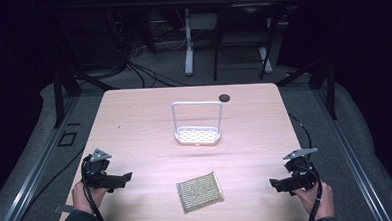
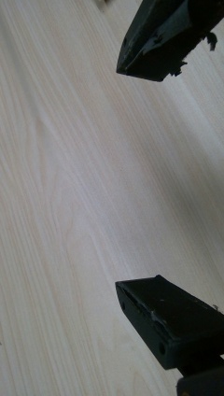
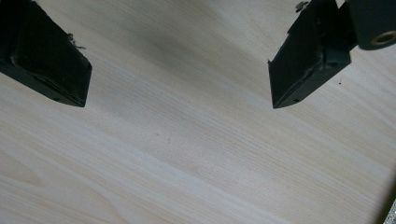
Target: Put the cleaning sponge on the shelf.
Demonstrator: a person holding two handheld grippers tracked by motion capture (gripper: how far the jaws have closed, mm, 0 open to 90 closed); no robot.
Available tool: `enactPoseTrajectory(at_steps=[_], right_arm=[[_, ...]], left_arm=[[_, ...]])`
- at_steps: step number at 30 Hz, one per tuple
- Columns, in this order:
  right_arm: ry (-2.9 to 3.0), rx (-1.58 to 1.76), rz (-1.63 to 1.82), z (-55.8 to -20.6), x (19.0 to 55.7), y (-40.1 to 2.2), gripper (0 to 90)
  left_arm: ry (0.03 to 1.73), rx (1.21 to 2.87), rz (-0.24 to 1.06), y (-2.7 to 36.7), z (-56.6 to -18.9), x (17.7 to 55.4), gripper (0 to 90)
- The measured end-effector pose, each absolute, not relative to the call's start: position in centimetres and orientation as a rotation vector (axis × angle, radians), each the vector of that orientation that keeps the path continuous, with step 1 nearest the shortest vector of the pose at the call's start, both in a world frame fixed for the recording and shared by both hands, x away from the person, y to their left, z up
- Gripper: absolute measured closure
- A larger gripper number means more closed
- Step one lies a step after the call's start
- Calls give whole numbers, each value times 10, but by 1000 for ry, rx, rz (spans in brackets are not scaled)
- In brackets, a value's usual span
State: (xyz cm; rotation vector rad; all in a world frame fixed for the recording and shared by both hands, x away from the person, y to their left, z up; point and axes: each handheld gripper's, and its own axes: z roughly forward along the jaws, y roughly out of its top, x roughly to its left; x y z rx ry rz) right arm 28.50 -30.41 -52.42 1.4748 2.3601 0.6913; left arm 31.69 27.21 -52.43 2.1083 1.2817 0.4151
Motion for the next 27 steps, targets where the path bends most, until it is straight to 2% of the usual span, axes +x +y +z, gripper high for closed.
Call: enactPoseTrajectory(at_steps=[27], right_arm=[[2467,1299,792,-513,281,-264,28]], left_arm=[[1269,2122,400,270,-526,318,0]])
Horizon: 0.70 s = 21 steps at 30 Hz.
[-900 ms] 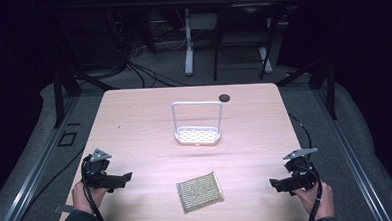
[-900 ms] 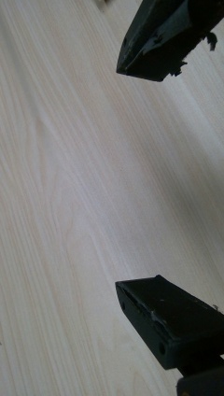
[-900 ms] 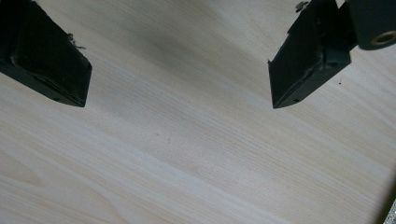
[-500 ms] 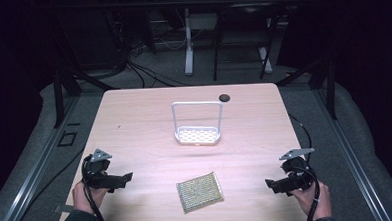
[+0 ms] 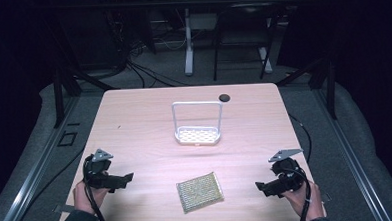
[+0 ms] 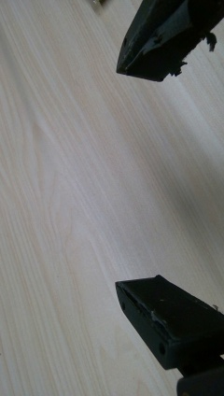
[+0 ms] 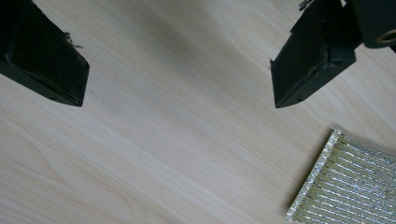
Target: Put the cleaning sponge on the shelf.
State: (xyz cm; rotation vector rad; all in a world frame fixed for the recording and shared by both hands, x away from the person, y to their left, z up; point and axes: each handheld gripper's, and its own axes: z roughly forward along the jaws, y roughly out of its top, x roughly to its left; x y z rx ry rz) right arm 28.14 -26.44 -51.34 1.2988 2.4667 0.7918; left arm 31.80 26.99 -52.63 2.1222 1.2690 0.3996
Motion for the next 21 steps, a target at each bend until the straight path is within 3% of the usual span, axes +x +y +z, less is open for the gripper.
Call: enactPoseTrajectory(at_steps=[21], right_arm=[[2610,1114,874,-510,287,-206,20]], left_arm=[[1265,2130,396,267,-528,320,0]])
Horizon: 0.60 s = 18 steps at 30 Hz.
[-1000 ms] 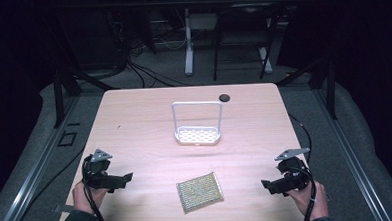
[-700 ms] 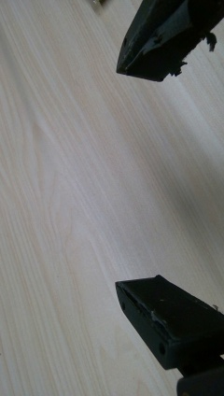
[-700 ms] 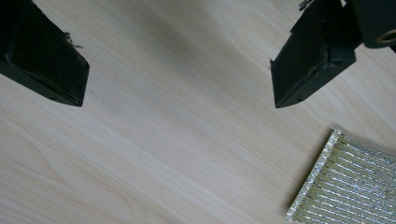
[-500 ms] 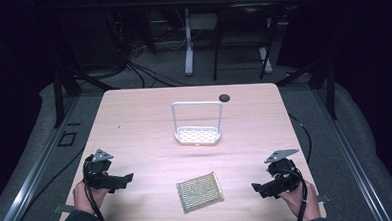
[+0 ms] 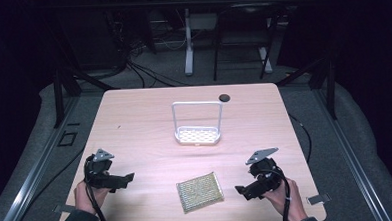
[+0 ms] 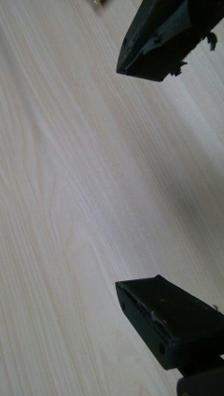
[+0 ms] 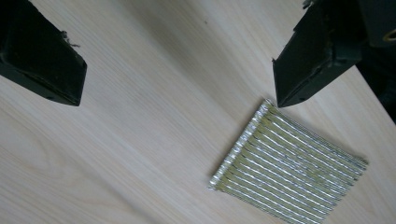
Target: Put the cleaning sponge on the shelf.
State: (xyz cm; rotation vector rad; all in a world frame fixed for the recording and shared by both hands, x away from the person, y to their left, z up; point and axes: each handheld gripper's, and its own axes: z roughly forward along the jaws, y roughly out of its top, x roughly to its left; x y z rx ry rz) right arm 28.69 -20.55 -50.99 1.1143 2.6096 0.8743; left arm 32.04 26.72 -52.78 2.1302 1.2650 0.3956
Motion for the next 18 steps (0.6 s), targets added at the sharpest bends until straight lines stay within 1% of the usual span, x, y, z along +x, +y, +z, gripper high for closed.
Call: enactPoseTrajectory(at_steps=[13,14,18], right_arm=[[2706,980,877,-514,290,-163,24],[2728,942,876,-516,292,-150,29],[2780,869,850,-522,295,-128,41]], left_arm=[[1264,2114,402,267,-527,320,0],[1264,2116,401,268,-526,320,0],[1265,2119,393,267,-527,320,0]])
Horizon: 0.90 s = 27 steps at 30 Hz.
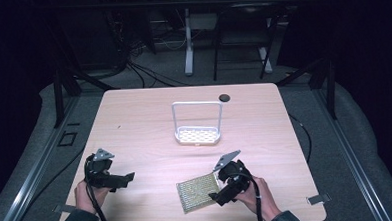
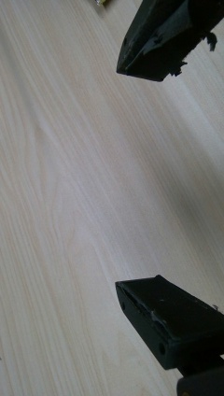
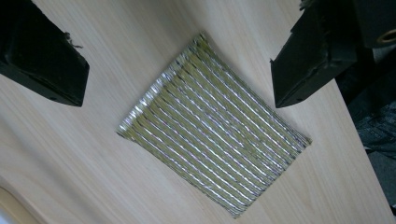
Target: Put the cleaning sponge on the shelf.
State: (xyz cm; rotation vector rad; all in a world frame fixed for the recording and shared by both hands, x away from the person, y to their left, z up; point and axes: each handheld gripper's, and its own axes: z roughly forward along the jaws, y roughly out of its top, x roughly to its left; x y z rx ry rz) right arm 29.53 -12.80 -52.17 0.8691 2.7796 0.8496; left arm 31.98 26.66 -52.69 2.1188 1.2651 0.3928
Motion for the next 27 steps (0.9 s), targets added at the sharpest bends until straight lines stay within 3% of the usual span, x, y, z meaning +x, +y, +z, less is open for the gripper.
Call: enactPoseTrajectory(at_steps=[10,12,13,21,27], right_arm=[[2850,748,793,-536,308,-88,156],[2862,740,769,-540,309,-83,204],[2876,740,708,-545,310,-80,295],[2862,725,662,-548,308,-80,377],[2850,747,648,-548,307,-80,521]], left_arm=[[1260,2131,396,266,-527,320,0],[1260,2135,389,266,-527,320,0],[1262,2142,386,266,-528,320,0],[1261,2151,380,265,-528,319,0],[1267,2153,386,265,-529,318,0]])
